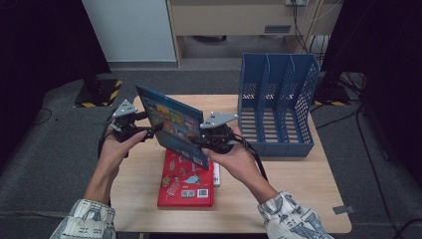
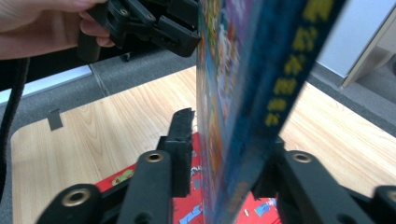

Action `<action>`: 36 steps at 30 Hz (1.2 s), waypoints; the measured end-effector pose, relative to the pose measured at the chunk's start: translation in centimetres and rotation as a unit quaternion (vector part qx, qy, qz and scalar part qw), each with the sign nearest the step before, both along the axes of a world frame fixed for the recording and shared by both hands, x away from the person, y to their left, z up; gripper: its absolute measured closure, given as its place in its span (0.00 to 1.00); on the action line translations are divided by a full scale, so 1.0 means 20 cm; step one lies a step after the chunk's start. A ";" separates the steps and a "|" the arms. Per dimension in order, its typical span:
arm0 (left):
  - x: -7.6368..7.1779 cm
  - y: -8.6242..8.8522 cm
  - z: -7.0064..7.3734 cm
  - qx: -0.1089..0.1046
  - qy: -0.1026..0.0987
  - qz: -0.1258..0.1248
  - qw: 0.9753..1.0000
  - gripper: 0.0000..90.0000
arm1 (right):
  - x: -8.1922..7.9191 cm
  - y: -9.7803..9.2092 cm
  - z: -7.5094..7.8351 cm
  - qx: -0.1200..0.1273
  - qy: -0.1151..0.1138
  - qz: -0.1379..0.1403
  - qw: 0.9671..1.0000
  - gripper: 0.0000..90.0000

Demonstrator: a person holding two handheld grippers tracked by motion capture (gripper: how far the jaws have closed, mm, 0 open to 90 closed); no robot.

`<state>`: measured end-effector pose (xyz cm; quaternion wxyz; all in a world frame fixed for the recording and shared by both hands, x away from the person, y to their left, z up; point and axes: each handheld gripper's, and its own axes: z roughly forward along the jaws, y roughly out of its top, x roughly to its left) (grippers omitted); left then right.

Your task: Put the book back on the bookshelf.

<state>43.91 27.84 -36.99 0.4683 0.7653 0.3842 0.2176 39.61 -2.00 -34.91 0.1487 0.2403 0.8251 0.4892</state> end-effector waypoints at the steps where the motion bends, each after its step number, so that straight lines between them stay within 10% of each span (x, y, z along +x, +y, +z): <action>1: 0.00 0.00 0.00 0.000 -0.001 0.001 1.000 0.22 | 0.00 0.00 0.00 0.001 -0.002 -0.001 1.000 0.67; 22: -0.02 0.02 0.00 -0.001 -0.002 -0.001 1.000 0.23 | 0.03 0.08 0.10 0.027 -0.022 0.019 0.999 0.20; 36: -0.02 0.00 -0.01 0.000 -0.004 0.002 1.000 0.24 | 0.08 0.06 0.16 0.060 -0.017 0.027 0.998 0.54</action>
